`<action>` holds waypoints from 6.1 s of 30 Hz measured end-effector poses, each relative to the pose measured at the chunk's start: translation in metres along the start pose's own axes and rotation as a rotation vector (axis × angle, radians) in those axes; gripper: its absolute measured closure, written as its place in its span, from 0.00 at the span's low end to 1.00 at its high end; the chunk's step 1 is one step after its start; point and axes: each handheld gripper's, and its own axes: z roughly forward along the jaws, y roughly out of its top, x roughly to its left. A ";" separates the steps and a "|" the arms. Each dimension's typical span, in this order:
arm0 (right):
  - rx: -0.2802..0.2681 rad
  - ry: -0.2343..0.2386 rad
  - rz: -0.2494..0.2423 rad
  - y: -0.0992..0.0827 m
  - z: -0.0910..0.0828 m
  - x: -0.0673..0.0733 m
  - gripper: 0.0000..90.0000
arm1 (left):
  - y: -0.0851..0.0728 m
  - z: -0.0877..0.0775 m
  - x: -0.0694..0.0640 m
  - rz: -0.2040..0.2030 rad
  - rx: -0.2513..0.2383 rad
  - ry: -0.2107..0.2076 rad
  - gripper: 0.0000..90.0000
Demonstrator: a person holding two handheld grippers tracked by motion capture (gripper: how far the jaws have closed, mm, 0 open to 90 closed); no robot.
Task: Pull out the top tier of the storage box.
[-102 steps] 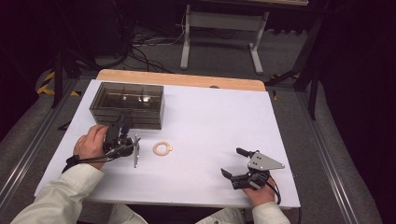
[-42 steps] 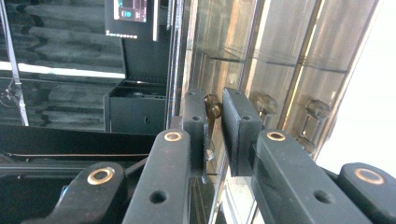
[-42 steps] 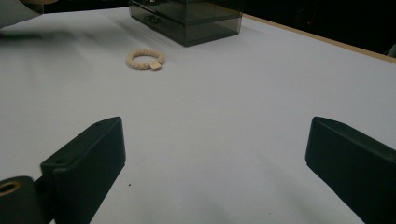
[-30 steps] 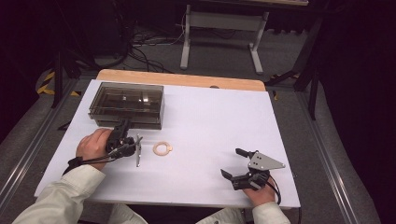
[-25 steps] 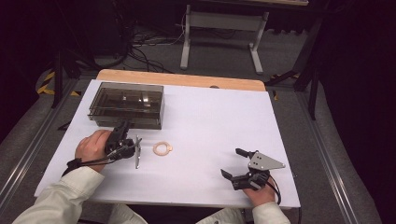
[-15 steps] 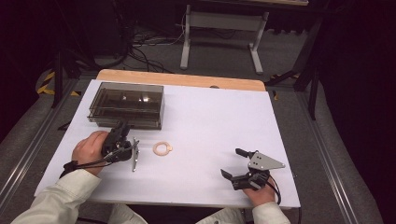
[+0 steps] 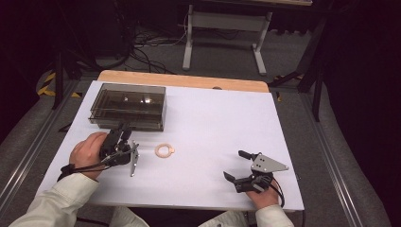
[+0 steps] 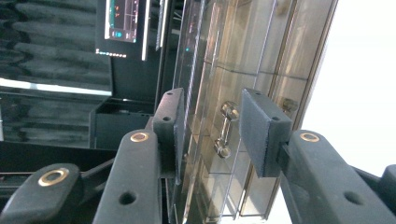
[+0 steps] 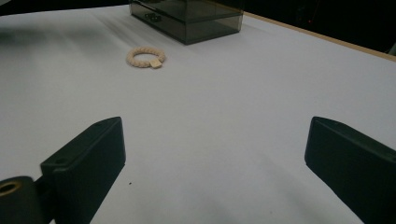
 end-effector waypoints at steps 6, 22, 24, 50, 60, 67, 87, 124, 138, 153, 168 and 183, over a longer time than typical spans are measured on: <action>0.002 -0.002 0.002 0.000 0.000 0.000 0.06 | -0.004 -0.007 0.009 -0.121 -0.067 -0.048 0.65; 0.002 -0.004 0.006 0.000 0.000 0.000 0.06 | -0.017 -0.017 0.038 -0.467 -0.204 -0.257 0.53; 0.001 -0.004 0.005 0.000 0.000 0.000 0.06 | -0.019 -0.018 0.041 -0.526 -0.225 -0.292 0.50; 0.002 -0.002 0.005 0.000 0.000 0.000 0.06 | -0.048 -0.009 0.075 -1.016 -0.431 -0.700 0.25; 0.001 0.000 0.004 0.000 0.000 0.000 0.06 | -0.061 0.003 0.083 -1.190 -0.431 -0.862 0.12; -0.002 0.003 0.004 0.000 0.000 0.000 0.06 | -0.066 0.006 0.087 -1.201 -0.452 -0.857 0.07; 0.002 0.004 0.007 0.000 0.000 0.000 0.06 | -0.066 0.029 0.131 -0.825 -0.366 -1.032 0.18; 0.000 0.006 0.008 0.000 0.000 0.000 0.06 | -0.067 0.058 0.145 -0.507 -0.183 -0.954 0.31; 0.001 0.008 -0.001 0.000 0.000 0.001 0.06 | -0.056 0.062 0.129 -0.297 -0.146 -0.942 0.43; -0.001 0.012 -0.004 0.000 0.000 0.001 0.06 | -0.047 0.075 0.116 -0.229 -0.106 -0.973 0.49; 0.002 0.014 -0.004 0.000 0.000 0.001 0.06 | -0.041 0.083 0.105 -0.154 -0.038 -0.981 0.63; 0.002 0.014 -0.003 0.000 0.000 0.001 0.06 | -0.041 0.082 0.103 -0.100 0.003 -0.944 0.76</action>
